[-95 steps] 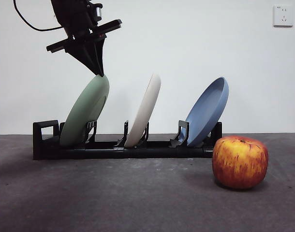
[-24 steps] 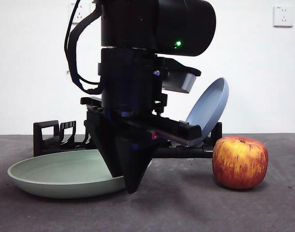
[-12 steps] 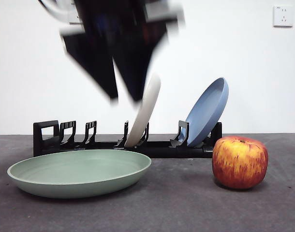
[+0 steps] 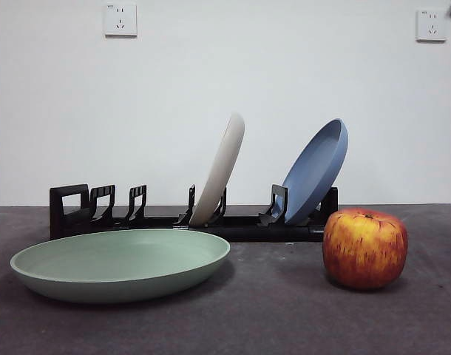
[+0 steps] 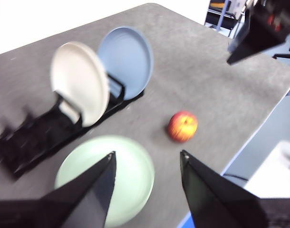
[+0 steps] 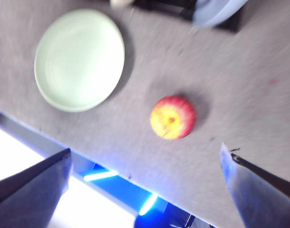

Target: Take the green plate from the plate rack,put the plate on the table,take the apple from the table,put the apple in the plate

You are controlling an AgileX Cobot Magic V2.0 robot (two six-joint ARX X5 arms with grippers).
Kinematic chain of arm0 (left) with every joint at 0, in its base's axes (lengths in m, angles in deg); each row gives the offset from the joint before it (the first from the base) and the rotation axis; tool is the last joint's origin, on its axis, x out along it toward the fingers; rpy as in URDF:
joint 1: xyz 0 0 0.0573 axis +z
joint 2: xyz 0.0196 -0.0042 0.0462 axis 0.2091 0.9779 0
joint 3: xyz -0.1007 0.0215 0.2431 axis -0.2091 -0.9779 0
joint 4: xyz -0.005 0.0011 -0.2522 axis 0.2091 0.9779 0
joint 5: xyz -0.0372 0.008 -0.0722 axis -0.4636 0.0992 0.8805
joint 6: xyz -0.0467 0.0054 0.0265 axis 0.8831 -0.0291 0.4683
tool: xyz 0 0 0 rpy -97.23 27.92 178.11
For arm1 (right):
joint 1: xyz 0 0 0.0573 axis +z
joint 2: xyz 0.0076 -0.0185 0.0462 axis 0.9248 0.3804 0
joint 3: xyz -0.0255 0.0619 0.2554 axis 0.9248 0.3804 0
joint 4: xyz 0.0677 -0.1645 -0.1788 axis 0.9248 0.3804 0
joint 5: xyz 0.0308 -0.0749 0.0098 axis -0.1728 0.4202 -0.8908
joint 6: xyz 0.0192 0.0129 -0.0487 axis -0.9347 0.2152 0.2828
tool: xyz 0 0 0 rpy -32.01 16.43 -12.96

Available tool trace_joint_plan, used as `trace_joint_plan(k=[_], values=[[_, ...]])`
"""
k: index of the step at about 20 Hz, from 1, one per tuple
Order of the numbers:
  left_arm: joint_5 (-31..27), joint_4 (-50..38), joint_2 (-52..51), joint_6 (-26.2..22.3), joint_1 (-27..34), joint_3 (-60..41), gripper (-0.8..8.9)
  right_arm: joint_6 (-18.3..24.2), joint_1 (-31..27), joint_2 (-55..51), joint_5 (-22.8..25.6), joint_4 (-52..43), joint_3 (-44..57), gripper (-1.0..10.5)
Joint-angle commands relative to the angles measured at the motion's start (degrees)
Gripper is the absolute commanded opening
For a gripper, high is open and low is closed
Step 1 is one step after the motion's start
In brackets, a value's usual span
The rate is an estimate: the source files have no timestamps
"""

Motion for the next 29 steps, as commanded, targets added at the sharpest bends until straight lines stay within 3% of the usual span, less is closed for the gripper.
trace_joint_plan(k=[1,5,9,16,22,29], values=[[-0.35,6.91,-3.28,0.39,0.44,-0.22,2.29,-4.28,2.27,-3.19,1.88,-4.92,8.85,6.0],[-2.62,15.74,-6.80,1.44,0.44,-0.24,2.29,-9.66,6.78,-6.47,8.81,-10.99,17.64,6.0],[-2.16,15.82,-10.51,1.57,0.26,-0.31,2.29,-12.26,10.03,-6.71,14.34,-14.71,22.56,6.0],[-2.10,15.89,-18.12,4.68,-0.48,-0.31,2.29,-14.19,13.51,-4.63,15.50,-25.27,28.46,6.0],[-1.66,15.96,-22.86,7.96,-2.21,-0.31,2.29,-14.49,13.64,0.79,17.81,-29.53,28.55,6.0],[-1.27,16.00,-23.43,8.11,-2.64,-0.31,2.29,-14.03,13.64,9.81,18.78,-31.95,28.55,6.0]])
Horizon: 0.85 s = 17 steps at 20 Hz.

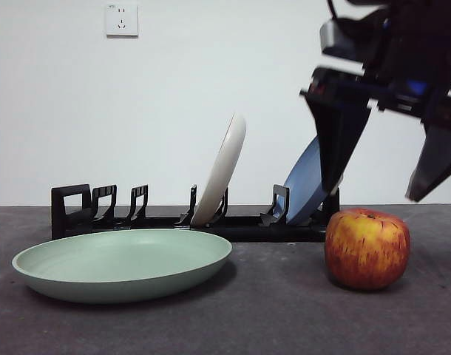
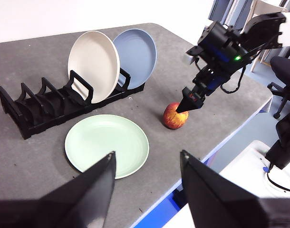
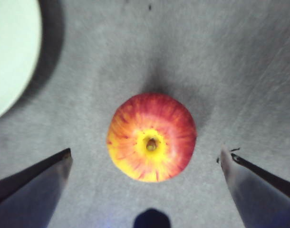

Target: Take the green plate from the plate rack,put the plate on the table,take the apple from the table,put the apple in the plate

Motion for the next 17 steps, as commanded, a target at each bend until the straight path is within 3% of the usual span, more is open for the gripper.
trace_joint_plan(k=[1,8,9,12,17], values=[[0.17,-0.24,-0.31,0.50,-0.20,-0.17,2.29,0.31,0.04,2.29,0.13,-0.96,0.66,6.0],[0.17,-0.24,-0.31,0.50,-0.20,-0.17,2.29,0.20,0.04,8.87,0.13,-2.84,0.66,5.7],[0.17,-0.24,-0.31,0.50,-0.20,-0.17,2.29,0.13,0.04,9.31,0.13,-2.75,0.68,4.7],[0.13,-0.24,-0.31,0.50,-0.20,-0.17,2.29,-0.70,0.04,9.51,0.70,-2.54,0.68,-0.3],[-0.07,-0.24,-0.31,0.50,-0.20,-0.17,2.29,-1.05,0.04,9.31,4.17,-2.38,0.61,-0.1]])
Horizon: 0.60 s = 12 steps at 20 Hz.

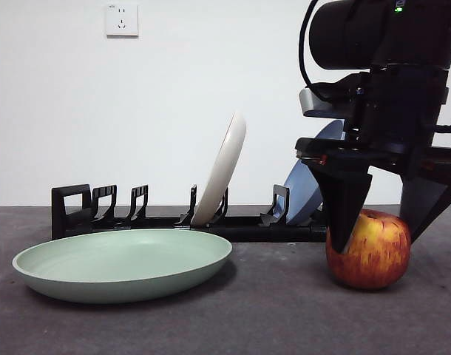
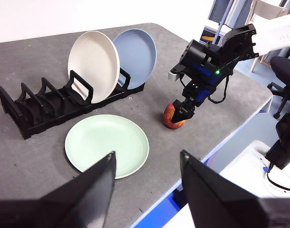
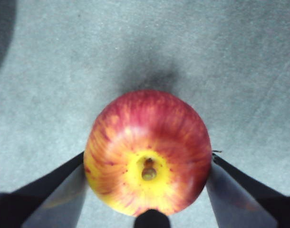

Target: Take the green plate from the plate rack,put the plate on the table,take the apple from the table,put the apple in the plate

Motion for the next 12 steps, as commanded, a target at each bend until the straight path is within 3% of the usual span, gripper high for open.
trace_joint_plan(k=[1,5,9,12], values=[[-0.09,-0.24,-0.31,0.50,-0.15,-0.17,2.29,-0.50,-0.17,-0.22,1.11,0.44,0.46,-0.1],[-1.29,-0.24,-0.28,0.52,-0.15,-0.17,2.28,-0.17,-0.17,-3.72,-2.16,4.55,-2.80,-0.1],[-1.27,-0.26,-0.24,0.98,-0.22,-0.17,2.29,-0.22,0.00,-9.70,-14.08,3.78,-8.17,-0.1],[-1.27,-0.26,-0.24,1.38,-0.22,-0.17,2.28,-0.22,2.73,-10.32,-17.09,3.06,-14.08,-0.1]])
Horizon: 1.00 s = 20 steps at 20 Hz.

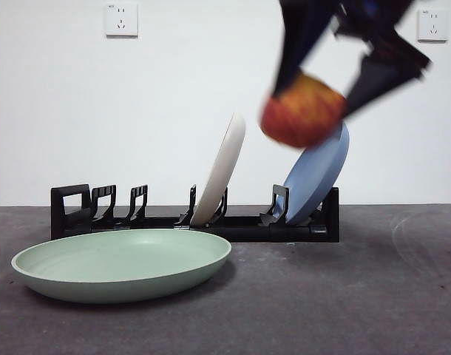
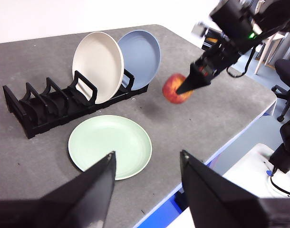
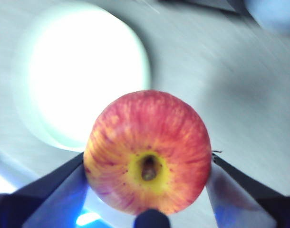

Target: Take the green plate from the plate rack,put the plate on the table,take the apple from the table,put the apple in the plate

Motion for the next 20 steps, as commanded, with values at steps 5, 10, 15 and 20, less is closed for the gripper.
trace_joint_plan(k=[5,10,15,20], values=[[-0.20,-0.24,-0.26,0.57,-0.20,-0.17,2.28,-0.20,8.76,6.19,1.05,-4.66,-10.93,-0.1],[-0.22,-0.24,-0.26,0.57,-0.20,-0.17,2.28,0.98,13.86,18.43,3.67,-3.63,-22.84,-0.1],[-0.22,-0.24,-0.26,0.81,-0.20,-0.17,2.29,2.43,15.50,28.57,10.78,0.48,-31.21,-0.1],[-0.22,-0.24,-0.26,0.81,-0.20,-0.17,2.28,2.40,15.69,34.32,12.52,0.96,-31.41,-0.1]])
